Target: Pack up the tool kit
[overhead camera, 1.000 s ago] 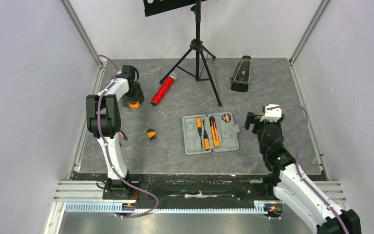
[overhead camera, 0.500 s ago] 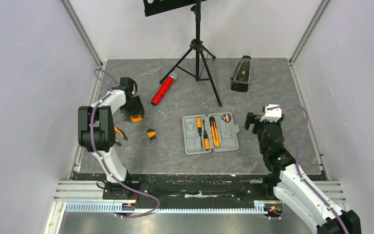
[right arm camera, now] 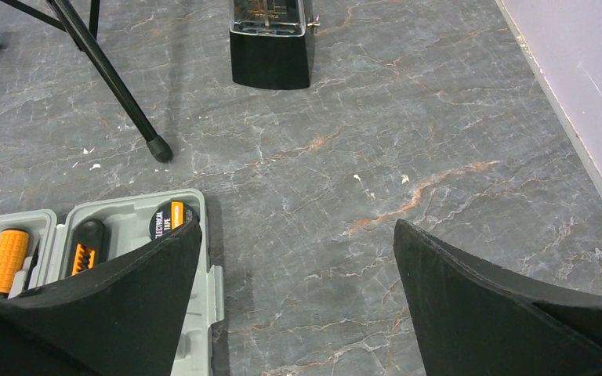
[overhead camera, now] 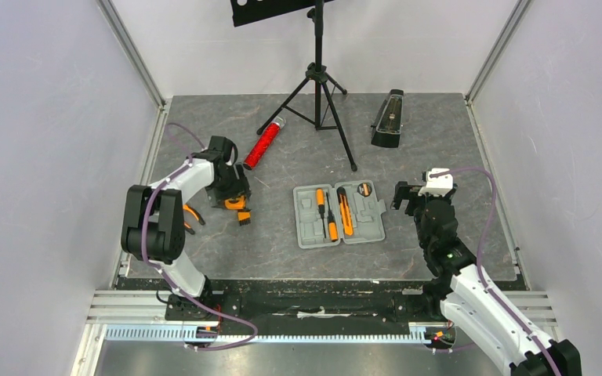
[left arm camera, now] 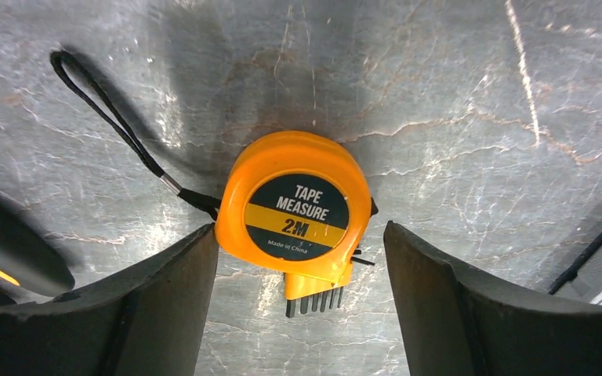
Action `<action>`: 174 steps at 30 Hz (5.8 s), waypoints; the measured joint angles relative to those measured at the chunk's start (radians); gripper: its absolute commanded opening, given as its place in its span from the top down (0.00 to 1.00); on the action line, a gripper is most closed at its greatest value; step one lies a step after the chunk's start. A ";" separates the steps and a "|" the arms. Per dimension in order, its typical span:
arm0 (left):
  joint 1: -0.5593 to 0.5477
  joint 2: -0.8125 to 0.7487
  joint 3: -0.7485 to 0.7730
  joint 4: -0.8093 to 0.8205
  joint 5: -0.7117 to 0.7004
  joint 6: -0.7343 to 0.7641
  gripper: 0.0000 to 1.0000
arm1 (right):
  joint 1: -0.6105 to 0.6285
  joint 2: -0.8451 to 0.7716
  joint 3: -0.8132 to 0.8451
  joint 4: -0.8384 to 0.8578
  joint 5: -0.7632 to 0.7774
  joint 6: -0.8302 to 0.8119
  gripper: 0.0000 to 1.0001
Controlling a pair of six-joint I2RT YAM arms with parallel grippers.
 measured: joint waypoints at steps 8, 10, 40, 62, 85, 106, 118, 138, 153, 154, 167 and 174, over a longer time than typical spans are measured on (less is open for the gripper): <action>-0.005 0.002 0.100 -0.039 -0.053 0.081 0.16 | 0.000 -0.002 0.000 -0.009 -0.003 0.000 0.04; -0.009 0.002 0.115 -0.049 -0.061 0.108 0.16 | 0.000 -0.002 0.000 -0.012 -0.004 0.000 0.04; -0.053 0.116 0.204 -0.149 -0.019 0.259 0.51 | 0.000 0.013 0.002 -0.014 -0.008 0.000 0.04; -0.707 -0.047 0.319 0.048 0.161 0.779 0.48 | 0.000 -0.097 0.052 -0.158 -0.036 0.048 0.06; -0.969 0.305 0.425 0.200 0.182 1.171 0.12 | 0.000 -0.230 0.054 -0.328 0.046 0.057 0.06; -0.743 -0.156 0.113 0.339 0.036 0.710 0.13 | -0.002 0.245 0.401 -0.572 -0.488 -0.232 0.08; -0.648 -0.031 0.077 0.261 0.064 0.405 0.18 | 0.002 0.516 0.498 -0.754 -0.778 -0.389 0.12; -0.574 0.038 0.036 0.176 -0.010 0.280 0.17 | 0.102 0.715 0.499 -0.742 -0.762 -0.484 0.13; -0.557 -0.133 0.041 0.102 -0.030 0.277 0.17 | 0.106 0.774 0.494 -0.684 -0.768 -0.506 0.15; -0.549 -0.175 0.045 0.097 -0.032 0.282 0.17 | 0.106 0.774 0.492 -0.684 -0.769 -0.507 0.16; -0.465 -0.489 0.063 0.115 -0.266 0.420 0.17 | 0.116 0.781 0.488 -0.678 -0.754 -0.505 0.31; -0.431 -0.518 -0.004 0.134 -0.349 0.454 0.17 | 0.140 0.784 0.520 -0.696 -0.732 -0.475 0.56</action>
